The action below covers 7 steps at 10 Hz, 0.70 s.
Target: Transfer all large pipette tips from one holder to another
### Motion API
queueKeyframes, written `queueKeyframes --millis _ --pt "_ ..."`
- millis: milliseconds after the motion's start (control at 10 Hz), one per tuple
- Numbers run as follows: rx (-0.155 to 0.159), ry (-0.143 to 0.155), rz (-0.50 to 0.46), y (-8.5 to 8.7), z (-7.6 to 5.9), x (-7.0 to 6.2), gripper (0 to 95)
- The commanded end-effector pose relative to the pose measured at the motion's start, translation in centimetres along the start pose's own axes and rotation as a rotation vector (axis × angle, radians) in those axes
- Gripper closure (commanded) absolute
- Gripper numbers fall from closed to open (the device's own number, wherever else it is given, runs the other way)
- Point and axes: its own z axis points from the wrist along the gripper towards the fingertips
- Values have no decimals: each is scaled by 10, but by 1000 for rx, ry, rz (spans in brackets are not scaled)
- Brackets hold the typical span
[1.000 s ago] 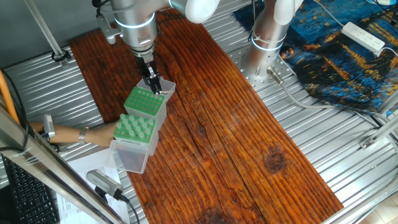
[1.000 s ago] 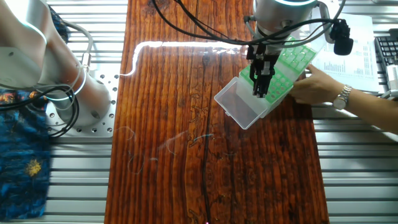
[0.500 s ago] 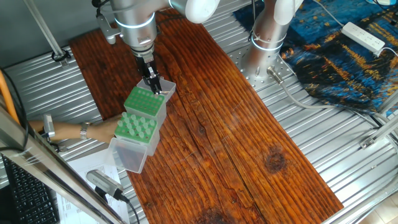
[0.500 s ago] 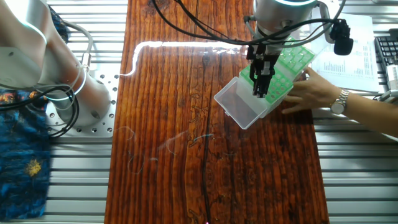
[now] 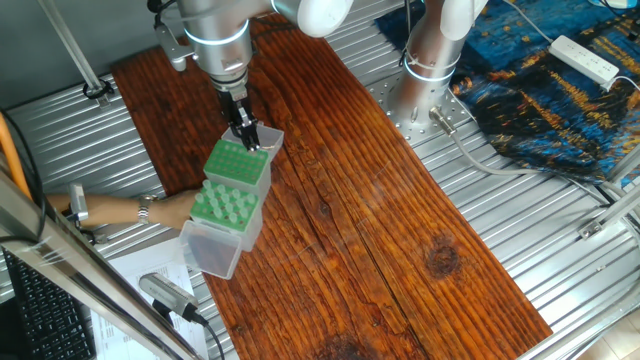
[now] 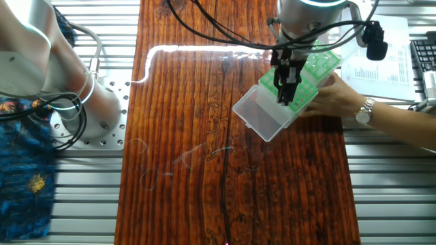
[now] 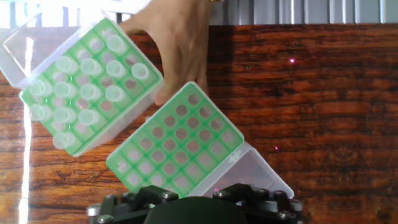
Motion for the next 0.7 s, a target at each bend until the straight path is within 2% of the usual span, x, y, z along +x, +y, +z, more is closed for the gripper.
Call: queueKeyframes --millis 100,700 --pt "-26 -31 -80 0 0 1 950" --pt "-26 -33 -69 0 0 1 950"
